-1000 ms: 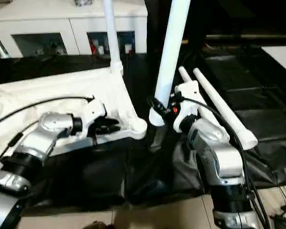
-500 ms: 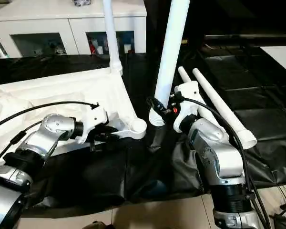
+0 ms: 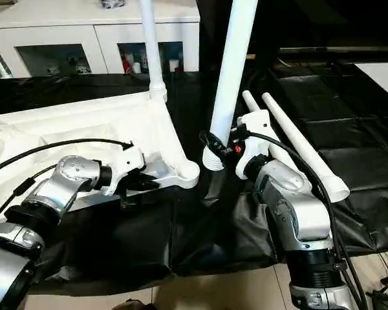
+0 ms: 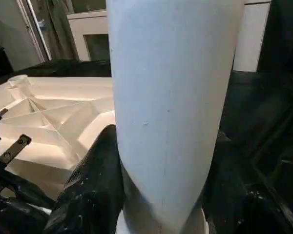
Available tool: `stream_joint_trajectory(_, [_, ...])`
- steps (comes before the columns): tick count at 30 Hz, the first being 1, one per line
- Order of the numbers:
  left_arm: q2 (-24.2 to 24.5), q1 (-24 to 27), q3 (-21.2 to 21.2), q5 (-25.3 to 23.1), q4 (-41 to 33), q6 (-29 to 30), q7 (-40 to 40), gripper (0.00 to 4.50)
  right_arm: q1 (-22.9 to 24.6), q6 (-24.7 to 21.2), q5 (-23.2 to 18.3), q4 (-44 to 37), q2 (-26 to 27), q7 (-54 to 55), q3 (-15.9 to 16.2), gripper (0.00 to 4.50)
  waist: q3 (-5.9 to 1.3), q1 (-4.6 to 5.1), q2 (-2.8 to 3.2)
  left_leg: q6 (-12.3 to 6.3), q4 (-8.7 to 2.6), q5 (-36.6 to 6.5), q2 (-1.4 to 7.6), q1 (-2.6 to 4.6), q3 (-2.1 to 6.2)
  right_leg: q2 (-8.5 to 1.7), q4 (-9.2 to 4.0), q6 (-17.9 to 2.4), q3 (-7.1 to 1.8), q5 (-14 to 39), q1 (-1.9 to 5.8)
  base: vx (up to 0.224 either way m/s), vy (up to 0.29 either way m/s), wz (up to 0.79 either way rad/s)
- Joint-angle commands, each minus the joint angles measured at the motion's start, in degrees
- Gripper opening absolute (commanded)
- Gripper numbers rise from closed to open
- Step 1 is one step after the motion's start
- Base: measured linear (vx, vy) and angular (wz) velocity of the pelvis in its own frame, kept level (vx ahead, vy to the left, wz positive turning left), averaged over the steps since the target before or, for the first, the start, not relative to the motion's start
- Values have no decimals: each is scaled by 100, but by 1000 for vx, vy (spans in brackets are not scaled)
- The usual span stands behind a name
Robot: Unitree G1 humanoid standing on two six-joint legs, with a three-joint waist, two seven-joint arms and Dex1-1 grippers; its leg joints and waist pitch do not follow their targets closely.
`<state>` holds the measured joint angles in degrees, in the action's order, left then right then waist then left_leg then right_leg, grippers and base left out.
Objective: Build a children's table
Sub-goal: Insert table leg to table base
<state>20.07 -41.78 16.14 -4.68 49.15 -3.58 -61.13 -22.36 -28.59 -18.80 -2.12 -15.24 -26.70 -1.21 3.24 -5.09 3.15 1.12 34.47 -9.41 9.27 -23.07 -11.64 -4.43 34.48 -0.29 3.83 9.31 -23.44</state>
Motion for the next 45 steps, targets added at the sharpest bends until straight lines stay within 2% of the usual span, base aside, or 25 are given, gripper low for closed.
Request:
stream_joint_trajectory(1, [16,9,-97,107,-44,-97,-39,10,-26,-2,-8,-176,-22,-38,39,185,-442,-6,-23,-92,-419,-1397,394,202,232,-481,-376,-1246,-284,1135,253,0,0,0])
stream_joint_trajectory(8, [15,125,-180,150,-68,-127,-42,10,-51,-2,-8,-148,-24,-52,46,185,-432,0,-35,-102,-421,-1423,395,207,227,-484,-393,-1209,-285,1280,247,0,0,0])
stream_joint_trajectory(12, [-70,247,-338,357,-165,-51,36,10,-64,-14,-36,-138,-3,-44,25,185,-429,6,-34,-101,-424,-1416,396,202,230,-484,-397,-1188,-286,1323,245,0,0,0])
stream_joint_trajectory(16, [-159,489,-329,401,-401,-48,70,10,-53,-64,-80,-131,58,-59,63,185,-431,4,-41,-132,-425,-1388,407,201,229,-489,-400,-1192,-288,1337,241,0,0,0])
stream_joint_trajectory(21, [-309,689,-303,391,-692,93,144,10,-58,-114,-151,-85,116,-143,122,185,-422,9,-53,-147,-428,-1424,408,202,226,-488,-416,-1130,-294,1516,230,0,0,0])
stream_joint_trajectory(24, [-456,764,-289,328,-854,265,387,10,-62,-154,-175,-21,76,-283,190,185,-415,4,-85,-145,-431,-1451,411,209,220,-488,-436,-1058,-297,1704,219,0,0,0])
stream_joint_trajectory(28, [-570,770,-337,330,-918,396,574,3,-67,-140,-162,60,58,-362,224,185,-413,-4,-83,-143,-430,-1442,402,197,226,-489,-448,-992,-295,1820,220,0,0,0])
stream_joint_trajectory(29, [-649,769,-324,296,-905,408,666,3,-85,-58,-99,232,31,-428,276,185,-419,6,-115,-158,-425,-1437,395,197,218,-483,-456,-974,-293,1849,219,0,0,0])
stream_joint_trajectory(32, [-682,784,-304,269,-915,421,696,0,-98,-2,-61,344,6,-483,320,185,-410,0,-104,-161,-418,-1434,390,195,222,-493,-476,-962,-293,1967,218,0,0,0])
stream_joint_trajectory(33, [-679,806,-291,245,-936,425,688,0,-122,61,-37,464,14,-536,333,185,-422,4,-115,-179,-418,-1367,390,182,222,-485,-463,-958,-291,1880,230,0,0,0])
stream_joint_trajectory(38, [-655,857,-260,177,-1020,489,687,0,-259,301,51,988,76,-646,360,185,-440,11,-86,-205,-407,-1319,395,186,221,-479,-443,-1015,-286,1730,227,0,0,0])
stream_joint_trajectory(40, [-642,875,-227,150,-1037,491,706,0,-358,455,99,1323,162,-712,389,185,-442,21,-112,-222,-398,-1311,386,179,212,-490,-445,-1062,-284,1705,230,0,0,0])
stream_joint_trajectory(45, [-624,896,-199,116,-1072,496,720,0,-463,593,57,1603,255,-756,367,185,-444,19,-101,-241,-406,-1313,399,187,217,-481,-443,-1028,-280,1758,226,0,0,0])
